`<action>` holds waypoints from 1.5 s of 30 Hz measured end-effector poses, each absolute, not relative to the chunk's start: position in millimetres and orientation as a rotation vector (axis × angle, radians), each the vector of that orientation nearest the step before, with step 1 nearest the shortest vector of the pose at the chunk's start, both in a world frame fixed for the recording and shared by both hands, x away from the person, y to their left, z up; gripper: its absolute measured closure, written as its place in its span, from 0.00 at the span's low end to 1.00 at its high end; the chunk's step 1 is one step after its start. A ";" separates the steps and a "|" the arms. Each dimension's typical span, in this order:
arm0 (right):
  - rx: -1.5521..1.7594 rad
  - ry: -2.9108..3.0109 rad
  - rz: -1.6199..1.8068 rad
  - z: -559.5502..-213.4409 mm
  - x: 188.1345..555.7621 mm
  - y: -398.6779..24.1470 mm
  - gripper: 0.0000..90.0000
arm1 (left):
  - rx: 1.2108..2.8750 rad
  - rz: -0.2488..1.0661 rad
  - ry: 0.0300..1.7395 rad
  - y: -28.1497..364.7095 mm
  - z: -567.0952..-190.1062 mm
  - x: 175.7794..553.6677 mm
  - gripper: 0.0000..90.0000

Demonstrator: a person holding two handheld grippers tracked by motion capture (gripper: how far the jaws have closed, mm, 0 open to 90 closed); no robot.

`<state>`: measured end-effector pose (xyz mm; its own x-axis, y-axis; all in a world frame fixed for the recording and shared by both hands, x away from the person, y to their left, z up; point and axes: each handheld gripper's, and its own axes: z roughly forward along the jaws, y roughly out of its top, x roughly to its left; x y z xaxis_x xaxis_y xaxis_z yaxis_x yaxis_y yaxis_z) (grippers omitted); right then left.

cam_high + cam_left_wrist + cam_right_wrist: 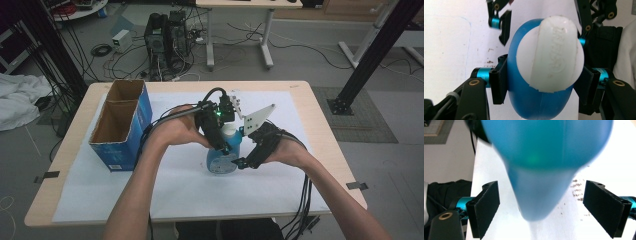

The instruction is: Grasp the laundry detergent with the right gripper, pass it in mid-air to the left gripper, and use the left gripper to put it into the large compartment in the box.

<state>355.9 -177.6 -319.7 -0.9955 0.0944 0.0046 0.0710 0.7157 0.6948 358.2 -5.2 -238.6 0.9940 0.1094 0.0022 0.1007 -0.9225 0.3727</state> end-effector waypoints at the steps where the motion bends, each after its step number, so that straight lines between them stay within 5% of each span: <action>1: 0.114 2.847 1.159 -319.5 357.9 -179.3 0.15 | 2.767 0.038 0.136 -4.1 -236.9 359.7 0.42; 24: 0.483 2.818 0.563 -325.5 359.1 -262.0 0.15 | 2.758 0.208 0.491 51.1 -142.2 387.0 0.42; 32: 0.595 2.826 0.556 -328.6 359.2 -277.0 0.15 | 2.692 0.269 0.664 94.3 -93.0 401.0 0.42; 45: 0.618 2.814 0.537 -331.7 359.4 -284.8 0.15 | 2.644 0.303 0.836 165.7 -76.3 408.5 0.42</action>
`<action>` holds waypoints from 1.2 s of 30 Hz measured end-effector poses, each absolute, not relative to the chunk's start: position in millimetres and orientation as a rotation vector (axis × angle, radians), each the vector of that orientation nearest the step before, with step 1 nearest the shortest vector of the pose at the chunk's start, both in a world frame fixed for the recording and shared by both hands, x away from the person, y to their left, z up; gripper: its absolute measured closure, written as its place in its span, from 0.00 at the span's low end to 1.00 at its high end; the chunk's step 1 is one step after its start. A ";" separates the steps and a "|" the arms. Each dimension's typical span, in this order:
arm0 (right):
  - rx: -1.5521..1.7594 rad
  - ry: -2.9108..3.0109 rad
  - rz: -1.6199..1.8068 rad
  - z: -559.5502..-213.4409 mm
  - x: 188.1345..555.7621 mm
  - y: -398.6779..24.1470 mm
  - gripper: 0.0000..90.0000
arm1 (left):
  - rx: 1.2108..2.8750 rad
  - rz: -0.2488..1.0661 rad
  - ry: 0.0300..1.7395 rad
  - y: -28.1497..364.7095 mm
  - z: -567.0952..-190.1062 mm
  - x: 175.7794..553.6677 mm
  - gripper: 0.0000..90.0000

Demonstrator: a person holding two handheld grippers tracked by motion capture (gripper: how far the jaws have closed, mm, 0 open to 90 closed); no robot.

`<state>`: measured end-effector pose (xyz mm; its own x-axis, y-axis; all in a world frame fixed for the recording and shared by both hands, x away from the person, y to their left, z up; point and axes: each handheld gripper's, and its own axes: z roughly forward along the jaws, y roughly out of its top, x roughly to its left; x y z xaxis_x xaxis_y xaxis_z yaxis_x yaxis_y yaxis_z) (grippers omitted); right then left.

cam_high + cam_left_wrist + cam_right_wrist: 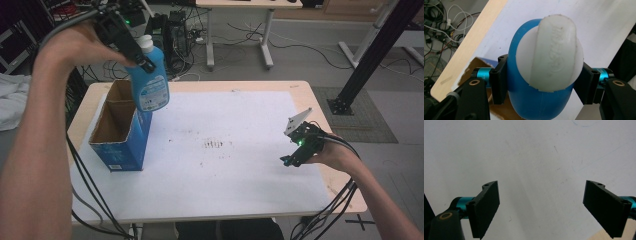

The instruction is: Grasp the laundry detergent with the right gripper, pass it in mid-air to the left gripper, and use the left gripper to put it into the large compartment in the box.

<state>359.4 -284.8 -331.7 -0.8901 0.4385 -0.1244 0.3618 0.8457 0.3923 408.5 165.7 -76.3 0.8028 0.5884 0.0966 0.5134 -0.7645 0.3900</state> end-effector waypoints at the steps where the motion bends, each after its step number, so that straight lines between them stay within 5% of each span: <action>1: 0.618 2.814 0.537 -331.7 359.4 -284.8 0.15 | 2.644 0.303 0.836 165.7 -76.3 408.5 0.42; 36: 0.647 2.817 0.511 -351.8 356.6 -288.4 0.15 | 2.629 0.277 0.991 245.7 -115.8 403.2 0.42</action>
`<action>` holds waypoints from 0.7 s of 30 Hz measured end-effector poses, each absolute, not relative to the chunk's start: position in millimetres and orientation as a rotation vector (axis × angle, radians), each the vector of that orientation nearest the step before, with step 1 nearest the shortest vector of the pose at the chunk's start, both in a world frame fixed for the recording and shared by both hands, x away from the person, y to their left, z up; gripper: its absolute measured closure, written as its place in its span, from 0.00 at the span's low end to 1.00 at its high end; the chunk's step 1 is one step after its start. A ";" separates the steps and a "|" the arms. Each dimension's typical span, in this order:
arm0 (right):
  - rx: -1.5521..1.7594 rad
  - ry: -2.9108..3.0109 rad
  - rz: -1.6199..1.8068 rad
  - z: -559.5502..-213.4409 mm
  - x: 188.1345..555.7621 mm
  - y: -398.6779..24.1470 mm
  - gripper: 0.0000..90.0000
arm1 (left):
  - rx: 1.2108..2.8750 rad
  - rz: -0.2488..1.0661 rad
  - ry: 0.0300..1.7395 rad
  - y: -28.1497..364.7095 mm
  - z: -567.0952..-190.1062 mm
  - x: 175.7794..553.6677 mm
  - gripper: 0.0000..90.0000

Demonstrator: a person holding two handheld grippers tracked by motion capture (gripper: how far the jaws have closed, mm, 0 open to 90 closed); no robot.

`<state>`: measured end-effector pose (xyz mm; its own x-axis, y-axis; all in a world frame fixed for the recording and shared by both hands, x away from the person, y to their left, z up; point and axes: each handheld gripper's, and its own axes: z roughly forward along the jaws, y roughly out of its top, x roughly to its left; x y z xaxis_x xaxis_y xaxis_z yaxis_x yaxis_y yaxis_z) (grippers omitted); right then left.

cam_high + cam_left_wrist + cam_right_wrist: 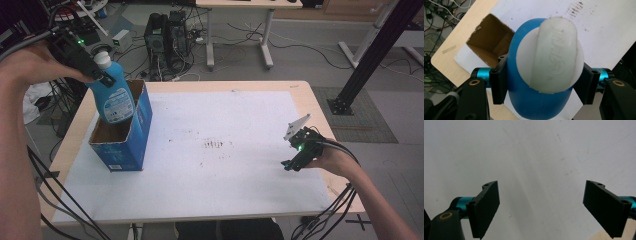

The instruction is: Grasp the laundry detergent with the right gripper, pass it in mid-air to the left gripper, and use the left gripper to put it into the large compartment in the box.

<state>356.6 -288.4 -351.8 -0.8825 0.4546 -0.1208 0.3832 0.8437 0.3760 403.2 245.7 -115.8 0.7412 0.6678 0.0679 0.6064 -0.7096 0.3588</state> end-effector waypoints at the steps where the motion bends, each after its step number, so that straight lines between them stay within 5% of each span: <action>1: 0.645 2.820 0.502 -351.7 356.8 -288.4 0.15 | 2.632 0.278 0.992 246.6 -116.9 403.1 0.42; 21: 0.626 2.830 0.472 -358.6 356.8 -283.9 0.15 | 2.689 0.190 0.988 261.4 -174.9 405.7 0.42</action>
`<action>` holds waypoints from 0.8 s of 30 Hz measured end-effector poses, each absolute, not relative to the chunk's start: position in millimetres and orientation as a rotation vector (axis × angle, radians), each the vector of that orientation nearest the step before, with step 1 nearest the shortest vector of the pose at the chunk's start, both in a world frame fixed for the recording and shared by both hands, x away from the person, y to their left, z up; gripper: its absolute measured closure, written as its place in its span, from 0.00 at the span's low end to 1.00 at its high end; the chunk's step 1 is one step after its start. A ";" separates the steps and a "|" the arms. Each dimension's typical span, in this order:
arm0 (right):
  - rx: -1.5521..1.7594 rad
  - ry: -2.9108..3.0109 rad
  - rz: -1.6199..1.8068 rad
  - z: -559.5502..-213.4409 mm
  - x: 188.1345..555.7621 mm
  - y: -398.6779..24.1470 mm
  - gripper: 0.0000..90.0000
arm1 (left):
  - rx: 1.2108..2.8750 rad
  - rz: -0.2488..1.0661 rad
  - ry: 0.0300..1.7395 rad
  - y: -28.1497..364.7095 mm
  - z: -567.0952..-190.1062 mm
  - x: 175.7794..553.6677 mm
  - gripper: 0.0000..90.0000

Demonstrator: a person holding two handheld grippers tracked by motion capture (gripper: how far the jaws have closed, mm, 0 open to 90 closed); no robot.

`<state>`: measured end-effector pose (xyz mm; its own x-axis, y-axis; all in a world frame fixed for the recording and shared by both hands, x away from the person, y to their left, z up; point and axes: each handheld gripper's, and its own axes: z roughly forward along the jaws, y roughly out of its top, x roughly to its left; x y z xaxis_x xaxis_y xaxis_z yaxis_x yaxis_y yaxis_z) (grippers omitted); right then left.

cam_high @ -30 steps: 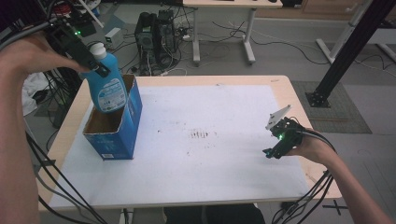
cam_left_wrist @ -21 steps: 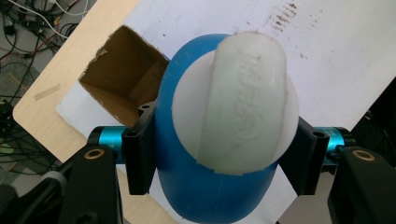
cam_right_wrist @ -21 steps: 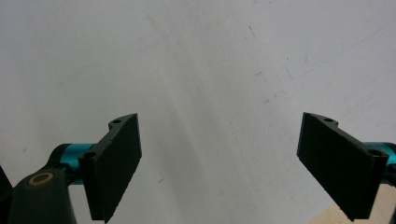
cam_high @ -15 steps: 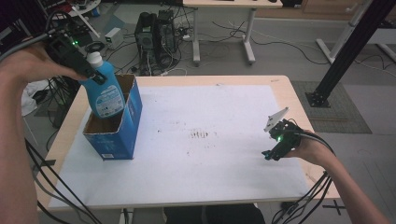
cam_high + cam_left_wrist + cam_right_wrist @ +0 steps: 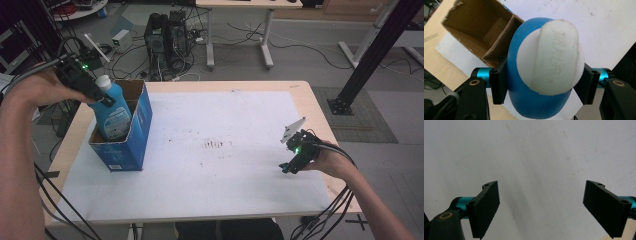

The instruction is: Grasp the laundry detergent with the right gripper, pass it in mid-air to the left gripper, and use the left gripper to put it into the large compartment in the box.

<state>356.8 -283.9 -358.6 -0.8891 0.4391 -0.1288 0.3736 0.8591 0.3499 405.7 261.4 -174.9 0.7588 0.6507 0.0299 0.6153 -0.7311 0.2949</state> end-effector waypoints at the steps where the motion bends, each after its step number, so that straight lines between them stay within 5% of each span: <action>1: 0.626 2.830 0.472 -358.6 356.8 -283.9 0.15 | 2.689 0.190 0.988 261.4 -174.9 405.7 0.42; 24: 0.618 2.841 0.459 -370.1 354.2 -283.4 0.15 | 2.779 0.110 0.924 260.7 -248.1 420.1 0.42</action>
<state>354.2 -283.4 -370.1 -0.8931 0.4320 -0.1255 0.3705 0.8645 0.3398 420.1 260.7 -248.1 0.8007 0.5990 0.0044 0.5833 -0.7813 0.2222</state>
